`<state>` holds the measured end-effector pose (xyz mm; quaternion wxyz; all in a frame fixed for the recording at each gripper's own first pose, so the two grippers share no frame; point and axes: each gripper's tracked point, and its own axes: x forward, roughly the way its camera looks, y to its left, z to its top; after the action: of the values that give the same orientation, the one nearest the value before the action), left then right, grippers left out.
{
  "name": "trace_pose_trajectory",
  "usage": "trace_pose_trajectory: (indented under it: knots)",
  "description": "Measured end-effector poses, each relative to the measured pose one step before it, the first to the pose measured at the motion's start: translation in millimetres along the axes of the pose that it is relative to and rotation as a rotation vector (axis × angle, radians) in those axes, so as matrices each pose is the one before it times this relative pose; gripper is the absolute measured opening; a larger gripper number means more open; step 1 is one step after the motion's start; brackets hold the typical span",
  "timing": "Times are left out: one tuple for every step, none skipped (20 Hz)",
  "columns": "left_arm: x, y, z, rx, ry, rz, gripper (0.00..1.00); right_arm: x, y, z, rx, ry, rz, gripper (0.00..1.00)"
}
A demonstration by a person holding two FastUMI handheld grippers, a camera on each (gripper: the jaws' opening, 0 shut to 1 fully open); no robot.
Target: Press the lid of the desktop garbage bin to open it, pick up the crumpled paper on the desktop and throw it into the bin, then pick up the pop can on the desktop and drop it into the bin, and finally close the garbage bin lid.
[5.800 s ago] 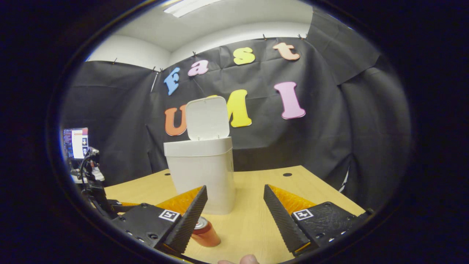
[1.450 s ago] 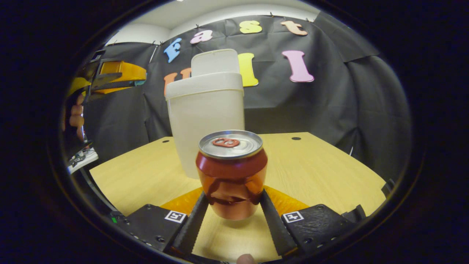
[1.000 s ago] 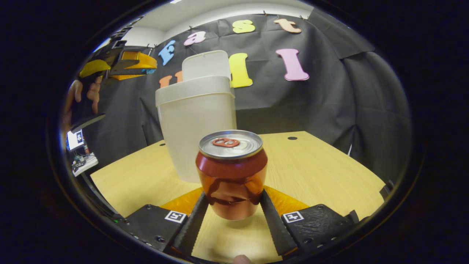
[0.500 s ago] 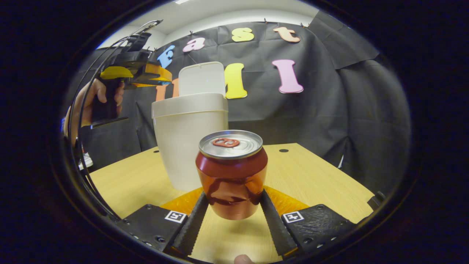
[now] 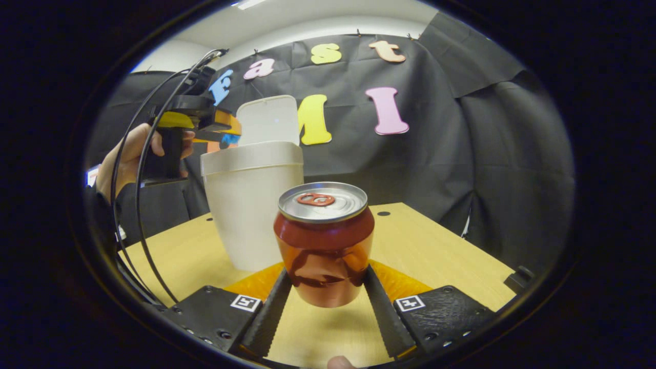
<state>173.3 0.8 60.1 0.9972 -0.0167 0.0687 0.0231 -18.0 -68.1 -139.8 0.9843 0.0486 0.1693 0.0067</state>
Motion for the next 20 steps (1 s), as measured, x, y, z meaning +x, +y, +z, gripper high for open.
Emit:
trace_pose_trajectory:
  knots:
    - [3.36, 3.15, 1.51, -0.00837, -0.00912, 0.01021, 1.0, -0.09, -0.16, 0.37, 0.00023, -0.00087, -0.00128, 0.8]
    - [-2.77, 2.18, 1.98, -0.00391, -0.00576, 0.00771, 0.98, -0.73, 0.26, -0.1, 0.00019, -0.00023, -0.00053, 0.8]
    - [-0.34, 1.1, -1.59, -0.00303, -0.0007, 0.00348, 0.98, -0.32, -0.16, 0.41, 0.0006, 0.00008, -0.0006, 0.8]
    - [-3.0, 0.95, 0.76, -0.0052, -0.00254, 0.00142, 0.98, -0.75, -0.2, -0.5, -0.00161, 0.00093, 0.0001, 0.8]
    - [-3.62, 0.8, 1.64, -0.00551, -0.00442, -0.00129, 0.98, 0.12, 0.27, 0.31, -0.00351, -0.0007, -0.00108, 0.8]
    - [-3.44, 0.88, 1.88, -0.00309, -0.00561, -0.00251, 0.98, -0.13, 0.66, 0.26, -0.00254, -0.00047, 0.00033, 0.8]
    - [-3.52, 0.58, 1.69, -0.00084, -0.00634, -0.00195, 0.98, -0.11, 0.91, 0.67, -0.0013, 0.0003, 0.00046, 0.8]
    - [-3.81, 0.76, 2.0, -0.00045, -0.00591, -0.00194, 0.98, 0.03, 0.82, -0.19, -0.00079, 0.00056, 0.00089, 0.8]
    - [-3.38, 0.85, 1.43, -0.00024, -0.00423, -0.00464, 0.98, -0.15, 0.5, 0.68, -0.0035, 0.00211, -0.00081, 0.8]
    - [-3.66, 1.87, 0.39, -0.00064, -0.00276, -0.00161, 0.98, 0.47, -0.28, 0.71, -0.00769, -0.00075, -0.00256, 0.8]
    - [-4.14, 2.54, -0.69, 0.00027, 0.00075, 0.00045, 0.98, -0.7, -1.79, 3.12, -0.00549, -0.00599, -0.00572, 0.8]
    - [-4.18, 2.47, -0.74, -0.00142, -0.00139, 0.00165, 0.98, -0.09, -2.84, 4.93, -0.00519, -0.00937, -0.00756, 0.8]
    - [-4.38, 2.56, -0.64, -0.00245, -0.00351, 0.00397, 0.98, 0.38, -2.42, 5.34, -0.00413, -0.00579, -0.00506, 0.8]
    - [-3.26, 4.8, -1.97, -0.00395, -0.00391, 0.01043, 0.98, 0.72, -1.07, 4.49, -0.00129, -0.00412, -0.00271, 0.8]
    - [-3.26, 5.88, -1.8, 0.00221, -0.00379, 0.02107, 0.98, 1.02, -1.32, 8.0, -0.00271, -0.00875, -0.00235, 0.8]
    - [-3.06, 3.99, -5.69, 0.00681, 0.00711, 0.00817, 0.98, -1.01, -1.11, 7.94, -0.00759, -0.01297, -0.00292, 0.8]
    - [-3.82, 4.14, -4.74, 0.00579, 0.0057, 0.00868, 0.98, 0.52, -0.5, 9.37, -0.01514, -0.01425, -0.00384, 0.8]
    - [-3.66, 4.44, -4.66, 0.00253, 0.00495, 0.01135, 0.98, 0.89, 0.0, 6.06, -0.01453, -0.0122, 0.00145, 0.8]
    - [-4.66, 6.75, -4.35, 0.00194, 0.00535, 0.01268, 0.98, 1.08, 2.31, 8.65, -0.00954, -0.00928, 0.00857, 0.8]
    - [-4.65, 5.88, -2.01, -0.00597, -0.00073, 0.00946, 0.98, 1.53, 2.81, 10.39, -0.00718, -0.01313, 0.00962, 0.8]
